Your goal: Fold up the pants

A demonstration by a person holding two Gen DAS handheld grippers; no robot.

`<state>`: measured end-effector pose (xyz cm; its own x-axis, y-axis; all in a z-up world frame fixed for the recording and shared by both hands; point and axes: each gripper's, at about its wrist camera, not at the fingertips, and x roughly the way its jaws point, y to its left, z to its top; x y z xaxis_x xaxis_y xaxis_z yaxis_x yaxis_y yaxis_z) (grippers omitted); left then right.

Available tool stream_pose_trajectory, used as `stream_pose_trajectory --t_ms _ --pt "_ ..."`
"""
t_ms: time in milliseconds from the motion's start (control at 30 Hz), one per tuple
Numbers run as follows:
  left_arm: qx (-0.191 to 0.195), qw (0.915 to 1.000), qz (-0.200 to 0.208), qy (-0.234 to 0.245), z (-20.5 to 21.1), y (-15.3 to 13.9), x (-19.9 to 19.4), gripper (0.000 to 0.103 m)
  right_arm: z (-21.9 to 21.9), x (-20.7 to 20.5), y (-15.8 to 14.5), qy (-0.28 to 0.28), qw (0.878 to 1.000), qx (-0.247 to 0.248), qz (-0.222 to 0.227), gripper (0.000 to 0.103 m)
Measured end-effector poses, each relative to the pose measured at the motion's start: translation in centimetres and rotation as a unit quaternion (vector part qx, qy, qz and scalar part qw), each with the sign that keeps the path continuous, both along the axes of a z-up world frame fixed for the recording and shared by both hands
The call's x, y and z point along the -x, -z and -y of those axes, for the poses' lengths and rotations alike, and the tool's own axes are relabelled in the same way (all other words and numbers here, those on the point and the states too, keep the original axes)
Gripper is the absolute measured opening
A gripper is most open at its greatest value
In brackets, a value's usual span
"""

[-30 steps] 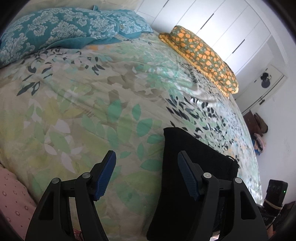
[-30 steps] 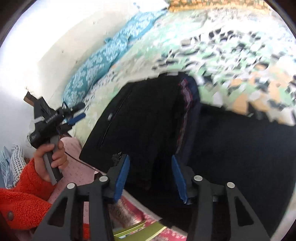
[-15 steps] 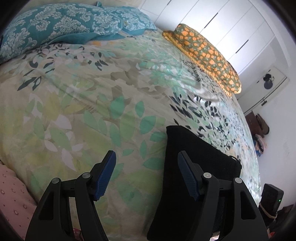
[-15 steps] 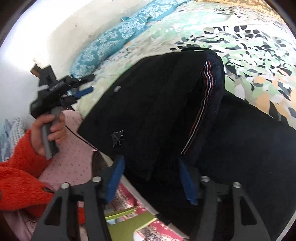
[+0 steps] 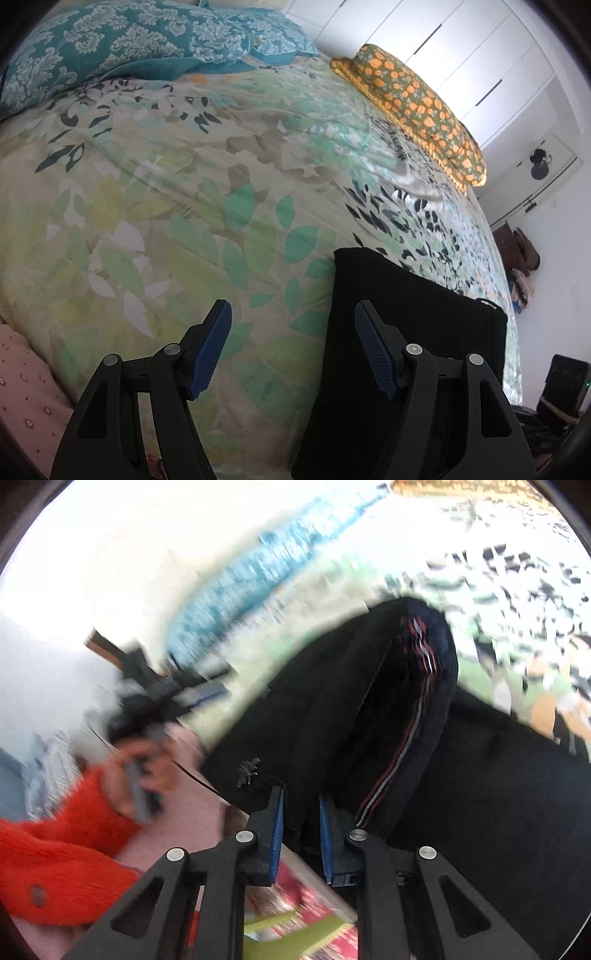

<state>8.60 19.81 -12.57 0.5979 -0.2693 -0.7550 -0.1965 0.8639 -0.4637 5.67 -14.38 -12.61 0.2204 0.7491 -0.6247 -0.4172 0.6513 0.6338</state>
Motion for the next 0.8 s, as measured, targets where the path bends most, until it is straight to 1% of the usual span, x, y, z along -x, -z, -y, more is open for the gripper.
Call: stream_pose_trajectory --t_ms 67,133,267,367,467,567,633,700,767,800 --pt "0.002 1.0000 0.003 -0.001 -0.1 -0.2 0.2 0.070 1.7 0.4 -2.0 0.014 1.000 -0.022 0.011 0.016" --pt "0.000 1.0000 0.006 0.004 0.2 -0.5 0.2 0.070 3.7 0.8 -3.7 0.029 0.999 -0.033 0.020 0.015" --pt "-0.008 0.9996 0.015 0.022 1.1 -1.0 0.4 0.070 7.4 2.0 -5.9 0.051 0.998 -0.026 0.030 0.015" --pt "-0.010 0.9990 0.021 0.038 2.1 -1.5 0.5 0.070 10.2 3.2 -6.2 0.076 0.997 -0.013 0.028 0.015" --pt "-0.007 0.9982 0.025 0.054 3.0 -1.9 0.6 0.070 12.9 3.7 -5.3 0.113 0.994 -0.001 0.007 0.015" --pt "-0.010 0.9965 0.028 0.078 4.4 -2.3 0.7 0.070 15.0 4.4 -3.7 0.149 0.989 0.004 -0.017 0.015" --pt "-0.013 0.9947 0.031 0.097 5.6 -2.7 0.9 0.070 16.1 4.9 -2.8 0.165 0.986 0.005 -0.028 0.015" --pt "-0.018 0.9920 0.032 0.120 7.1 -2.9 1.0 0.070 16.9 5.0 -1.5 0.174 0.984 0.019 -0.045 0.015" --pt "-0.024 0.9888 0.032 0.143 8.6 -3.0 1.1 0.070 17.8 4.9 1.1 0.187 0.977 0.042 -0.093 0.015" --pt "-0.028 0.9860 0.033 0.161 9.6 -3.0 1.2 0.070 17.9 4.8 2.5 0.192 0.972 0.068 -0.117 0.015"
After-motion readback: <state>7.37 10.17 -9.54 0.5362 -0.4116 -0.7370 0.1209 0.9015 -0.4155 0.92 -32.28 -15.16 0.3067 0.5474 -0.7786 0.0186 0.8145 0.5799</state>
